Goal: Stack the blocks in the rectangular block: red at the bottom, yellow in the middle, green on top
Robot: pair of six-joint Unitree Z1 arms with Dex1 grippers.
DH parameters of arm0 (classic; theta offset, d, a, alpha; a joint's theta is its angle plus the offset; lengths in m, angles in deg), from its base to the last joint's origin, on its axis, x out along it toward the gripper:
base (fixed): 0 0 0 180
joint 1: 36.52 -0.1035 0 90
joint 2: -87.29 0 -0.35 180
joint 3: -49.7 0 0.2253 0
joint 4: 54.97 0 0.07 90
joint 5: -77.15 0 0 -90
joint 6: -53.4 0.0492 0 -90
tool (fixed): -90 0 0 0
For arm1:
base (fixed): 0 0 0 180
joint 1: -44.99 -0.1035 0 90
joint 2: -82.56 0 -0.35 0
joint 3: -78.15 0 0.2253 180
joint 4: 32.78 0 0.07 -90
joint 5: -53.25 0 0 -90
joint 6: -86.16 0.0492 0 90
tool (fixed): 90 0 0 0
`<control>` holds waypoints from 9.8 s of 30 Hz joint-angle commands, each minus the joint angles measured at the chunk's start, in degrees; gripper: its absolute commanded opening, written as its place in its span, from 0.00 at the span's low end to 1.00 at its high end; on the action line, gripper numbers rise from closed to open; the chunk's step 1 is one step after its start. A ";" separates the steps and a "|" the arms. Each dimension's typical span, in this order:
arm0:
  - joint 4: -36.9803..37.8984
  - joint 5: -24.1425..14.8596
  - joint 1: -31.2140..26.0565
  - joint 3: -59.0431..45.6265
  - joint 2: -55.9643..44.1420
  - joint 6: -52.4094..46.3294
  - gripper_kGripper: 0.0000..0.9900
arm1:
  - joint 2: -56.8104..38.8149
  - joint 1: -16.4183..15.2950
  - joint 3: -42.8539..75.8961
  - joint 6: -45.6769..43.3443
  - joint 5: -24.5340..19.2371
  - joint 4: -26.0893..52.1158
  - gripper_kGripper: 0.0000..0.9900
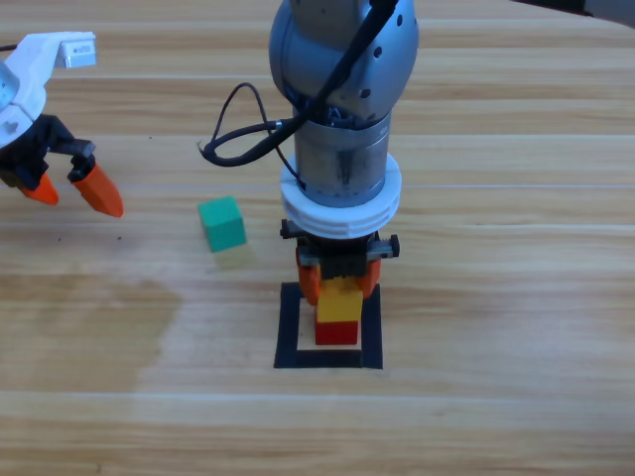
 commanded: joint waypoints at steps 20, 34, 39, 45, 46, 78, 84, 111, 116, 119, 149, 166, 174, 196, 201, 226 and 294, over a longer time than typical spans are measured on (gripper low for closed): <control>-1.91 0.81 -1.18 7.30 -1.09 -1.32 0.99 | -14.45 -2.55 -3.69 1.66 -8.07 -0.67 1.00; -6.21 -4.47 14.47 16.27 3.74 6.50 0.98 | -57.86 6.85 63.37 -12.67 -3.59 42.22 1.00; -4.72 -4.38 15.88 15.13 7.08 12.83 0.98 | -55.58 8.52 68.29 -16.97 -0.86 44.60 1.00; -1.64 -8.51 17.02 12.93 8.75 14.06 1.00 | -53.21 8.43 69.35 -22.16 5.20 45.56 1.00; -1.47 -9.56 17.54 12.84 9.28 13.88 1.00 | -53.21 8.26 69.96 -23.92 6.52 46.62 1.00; -1.38 -13.08 22.38 16.18 14.73 12.56 0.98 | -58.74 8.17 84.29 -36.66 12.50 63.76 1.00; -1.03 -13.08 22.47 16.80 16.49 11.95 0.98 | -59.09 8.17 84.29 -36.84 12.06 63.76 1.00; 0.12 -13.26 22.29 16.36 20.00 10.72 0.70 | -59.09 8.17 84.55 -37.72 11.35 63.76 1.00; 0.03 -13.34 22.38 16.53 19.21 9.40 0.28 | -59.01 8.17 84.55 -37.72 11.35 63.85 1.00; -0.15 -13.26 22.29 16.62 17.89 6.23 0.07 | -59.01 8.17 84.55 -37.72 11.35 63.85 1.00; -36.18 -16.68 32.05 45.45 18.77 -40.08 0.00 | -59.88 8.17 84.55 -37.72 12.15 63.85 1.00; -36.18 -16.24 38.90 45.36 18.68 -43.42 0.00 | -60.68 8.17 84.46 -37.80 14.25 63.93 1.00; -36.18 -16.24 40.13 45.36 16.31 -46.06 0.00 | -60.59 8.17 84.55 -37.80 14.25 63.93 1.00; -36.09 -16.60 44.62 48.61 17.19 -61.53 0.00 | -60.59 8.17 84.64 -37.89 14.43 63.93 1.00; -36.01 -17.56 45.14 49.14 17.80 -62.85 0.00 | -60.59 8.17 84.64 -37.98 14.43 63.93 1.00; -36.01 -18.97 46.11 50.02 21.58 -63.29 0.00 | -60.68 8.17 84.90 -38.51 15.57 63.93 1.00; -35.92 -20.02 47.25 48.26 24.31 -68.12 0.00 | -60.59 8.17 85.34 -38.86 16.19 64.02 1.00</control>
